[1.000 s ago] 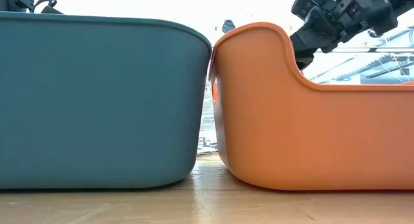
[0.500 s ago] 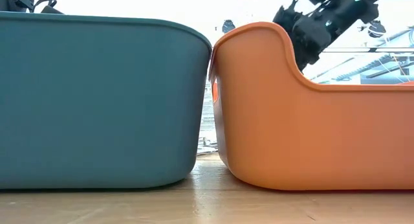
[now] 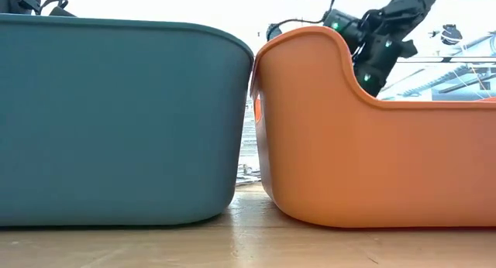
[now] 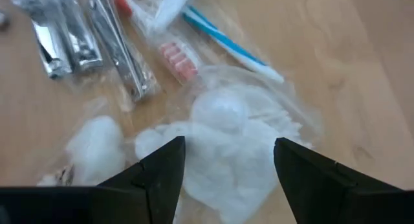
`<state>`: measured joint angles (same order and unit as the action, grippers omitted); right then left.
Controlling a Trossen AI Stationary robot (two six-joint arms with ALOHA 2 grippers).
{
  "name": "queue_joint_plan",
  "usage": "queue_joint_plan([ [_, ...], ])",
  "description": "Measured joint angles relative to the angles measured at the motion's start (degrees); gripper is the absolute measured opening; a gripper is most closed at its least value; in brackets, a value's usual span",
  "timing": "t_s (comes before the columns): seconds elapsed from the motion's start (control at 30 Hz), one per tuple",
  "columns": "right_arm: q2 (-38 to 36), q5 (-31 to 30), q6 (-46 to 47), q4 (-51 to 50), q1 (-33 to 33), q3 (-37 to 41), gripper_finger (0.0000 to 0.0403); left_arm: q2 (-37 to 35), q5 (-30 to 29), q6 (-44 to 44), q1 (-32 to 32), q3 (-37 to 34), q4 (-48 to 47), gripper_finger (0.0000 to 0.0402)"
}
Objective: Pick & Place Travel size toiletries
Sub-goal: Put the white cotton pack into the white bin
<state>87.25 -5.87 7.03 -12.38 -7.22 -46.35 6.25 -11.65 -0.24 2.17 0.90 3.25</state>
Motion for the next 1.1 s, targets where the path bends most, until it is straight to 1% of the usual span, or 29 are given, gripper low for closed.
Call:
queue_joint_plan([
  [0.17, 1.77, 0.09, -0.22, 1.49, 0.02, 0.00, 0.0218, 0.00, -0.01, 0.00, 0.00, 0.01, 0.00, 0.0280],
  [0.47, 1.80, 0.13, -0.24, 1.21, 0.04, 0.02, 0.0197, 0.01, 0.00, 0.00, 0.00, 0.01, 0.00, 0.0280],
  [1.1, 1.81, 0.17, -0.24, 0.96, 0.04, 0.06, 0.0099, 0.01, 0.00, -0.01, 0.00, 0.01, 0.00, 0.0280],
])
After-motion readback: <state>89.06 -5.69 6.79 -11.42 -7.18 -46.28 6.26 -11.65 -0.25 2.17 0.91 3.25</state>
